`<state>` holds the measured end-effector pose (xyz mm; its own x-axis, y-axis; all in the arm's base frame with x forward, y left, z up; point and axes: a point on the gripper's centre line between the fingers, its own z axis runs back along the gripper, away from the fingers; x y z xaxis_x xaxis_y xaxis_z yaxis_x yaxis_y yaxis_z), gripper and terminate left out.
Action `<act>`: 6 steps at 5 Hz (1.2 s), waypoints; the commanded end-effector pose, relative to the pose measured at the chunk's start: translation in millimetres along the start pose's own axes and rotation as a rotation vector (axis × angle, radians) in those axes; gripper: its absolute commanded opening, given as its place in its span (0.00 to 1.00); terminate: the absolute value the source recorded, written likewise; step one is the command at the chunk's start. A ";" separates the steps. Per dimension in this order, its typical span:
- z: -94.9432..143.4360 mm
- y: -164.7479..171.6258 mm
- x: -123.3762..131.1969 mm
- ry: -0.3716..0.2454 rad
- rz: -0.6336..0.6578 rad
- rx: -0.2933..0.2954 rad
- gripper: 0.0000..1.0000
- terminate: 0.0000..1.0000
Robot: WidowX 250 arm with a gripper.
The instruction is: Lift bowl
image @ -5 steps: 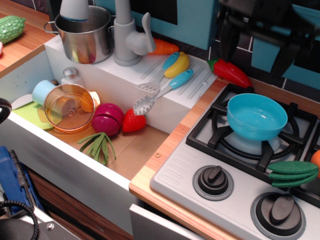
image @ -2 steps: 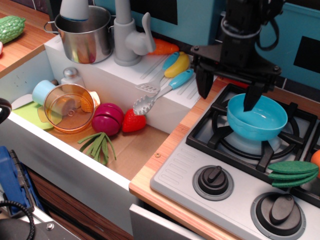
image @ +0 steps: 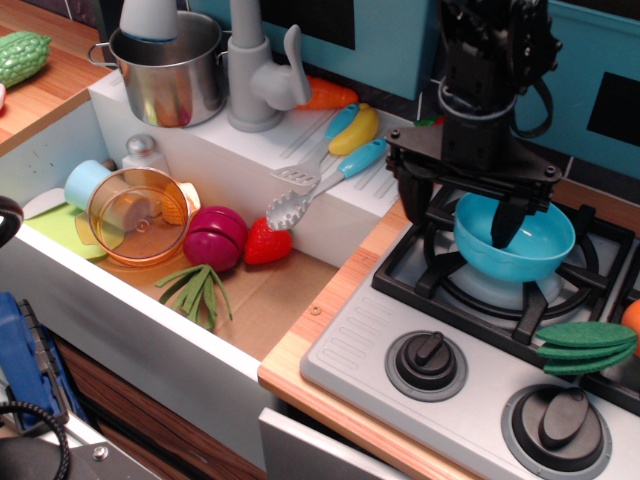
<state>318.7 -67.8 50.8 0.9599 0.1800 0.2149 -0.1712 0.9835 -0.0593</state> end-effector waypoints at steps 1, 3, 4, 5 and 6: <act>3.6 -7.8 14.5 -0.049 0.020 -0.034 0.00 0.00; 21.4 -9.9 22.5 -0.040 0.000 -0.028 0.00 0.00; 50.9 -11.2 25.5 -0.065 -0.066 -0.032 0.00 0.00; 80.0 -14.1 23.3 -0.098 -0.122 -0.041 0.00 0.00; 102.1 -20.1 23.5 -0.120 -0.147 -0.046 0.00 1.00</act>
